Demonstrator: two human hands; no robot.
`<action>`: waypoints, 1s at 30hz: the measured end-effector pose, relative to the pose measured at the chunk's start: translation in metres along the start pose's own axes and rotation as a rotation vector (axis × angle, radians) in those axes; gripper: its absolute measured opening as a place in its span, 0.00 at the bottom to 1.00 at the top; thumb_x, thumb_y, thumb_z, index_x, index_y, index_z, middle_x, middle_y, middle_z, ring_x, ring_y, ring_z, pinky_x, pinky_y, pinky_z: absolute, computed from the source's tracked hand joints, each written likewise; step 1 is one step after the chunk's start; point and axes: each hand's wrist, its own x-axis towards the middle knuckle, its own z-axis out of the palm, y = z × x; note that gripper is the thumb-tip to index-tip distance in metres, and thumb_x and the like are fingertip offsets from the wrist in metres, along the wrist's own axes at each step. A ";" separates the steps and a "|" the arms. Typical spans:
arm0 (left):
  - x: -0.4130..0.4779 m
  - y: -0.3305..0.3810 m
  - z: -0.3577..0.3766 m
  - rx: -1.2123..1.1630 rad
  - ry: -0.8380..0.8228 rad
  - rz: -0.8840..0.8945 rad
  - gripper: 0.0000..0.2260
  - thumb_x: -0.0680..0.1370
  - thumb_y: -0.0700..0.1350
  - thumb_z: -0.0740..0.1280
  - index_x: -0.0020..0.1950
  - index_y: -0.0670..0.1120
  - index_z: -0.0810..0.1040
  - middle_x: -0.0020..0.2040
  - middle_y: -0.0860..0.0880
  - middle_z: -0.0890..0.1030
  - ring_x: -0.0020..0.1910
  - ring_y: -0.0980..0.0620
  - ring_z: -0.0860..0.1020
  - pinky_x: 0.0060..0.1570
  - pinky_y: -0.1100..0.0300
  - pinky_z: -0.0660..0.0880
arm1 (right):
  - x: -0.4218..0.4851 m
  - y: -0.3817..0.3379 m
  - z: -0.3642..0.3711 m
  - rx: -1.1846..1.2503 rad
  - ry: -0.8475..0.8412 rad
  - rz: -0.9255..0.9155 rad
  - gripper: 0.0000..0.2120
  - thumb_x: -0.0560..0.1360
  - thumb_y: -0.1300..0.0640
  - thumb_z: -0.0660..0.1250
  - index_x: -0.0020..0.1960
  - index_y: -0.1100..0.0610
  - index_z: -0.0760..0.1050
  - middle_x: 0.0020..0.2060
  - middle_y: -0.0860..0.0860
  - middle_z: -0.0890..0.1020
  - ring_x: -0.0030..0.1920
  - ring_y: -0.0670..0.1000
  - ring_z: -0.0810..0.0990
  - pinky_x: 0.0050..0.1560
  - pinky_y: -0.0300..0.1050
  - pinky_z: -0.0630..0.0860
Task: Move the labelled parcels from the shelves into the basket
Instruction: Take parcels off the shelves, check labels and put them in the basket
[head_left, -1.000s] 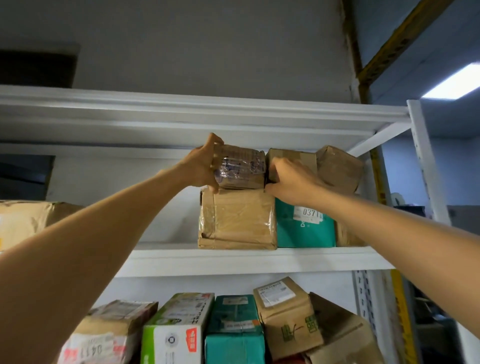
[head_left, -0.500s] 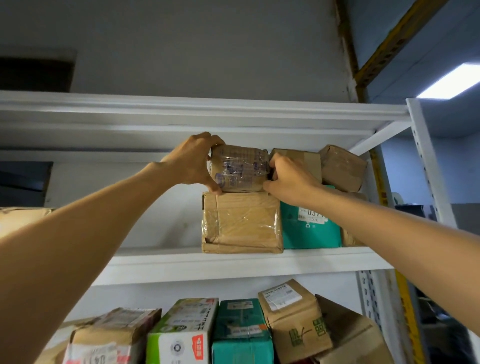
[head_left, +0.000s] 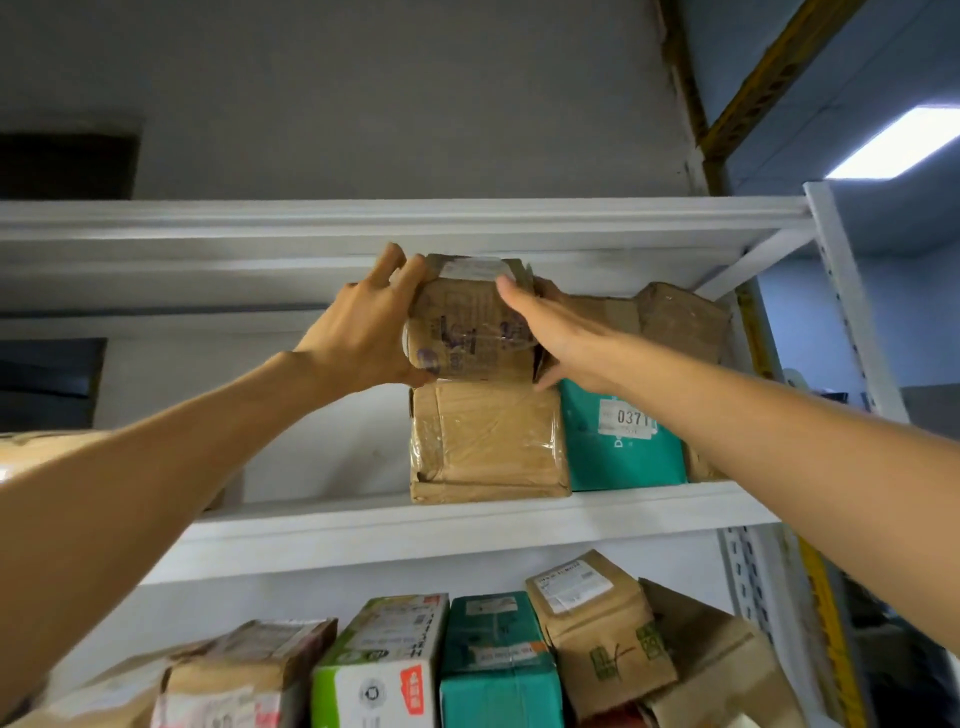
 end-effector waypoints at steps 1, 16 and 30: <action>-0.006 0.001 0.001 -0.011 0.011 0.001 0.41 0.57 0.53 0.83 0.63 0.46 0.66 0.56 0.47 0.68 0.44 0.45 0.77 0.46 0.48 0.79 | 0.000 0.002 0.004 0.040 0.017 -0.004 0.30 0.79 0.35 0.52 0.78 0.43 0.53 0.77 0.50 0.59 0.74 0.58 0.61 0.63 0.64 0.72; -0.019 0.019 -0.014 -1.091 0.117 -0.714 0.27 0.61 0.63 0.75 0.47 0.45 0.74 0.48 0.46 0.82 0.50 0.47 0.81 0.54 0.48 0.79 | -0.010 0.012 0.018 0.527 0.002 0.013 0.29 0.67 0.40 0.73 0.63 0.53 0.74 0.54 0.54 0.81 0.55 0.56 0.80 0.40 0.55 0.82; -0.053 0.023 -0.007 -1.205 0.040 -0.589 0.34 0.64 0.28 0.73 0.67 0.46 0.73 0.59 0.48 0.80 0.54 0.46 0.81 0.40 0.62 0.78 | -0.026 0.019 0.014 0.086 0.016 -0.325 0.42 0.68 0.73 0.73 0.74 0.47 0.63 0.61 0.40 0.74 0.62 0.40 0.68 0.46 0.25 0.66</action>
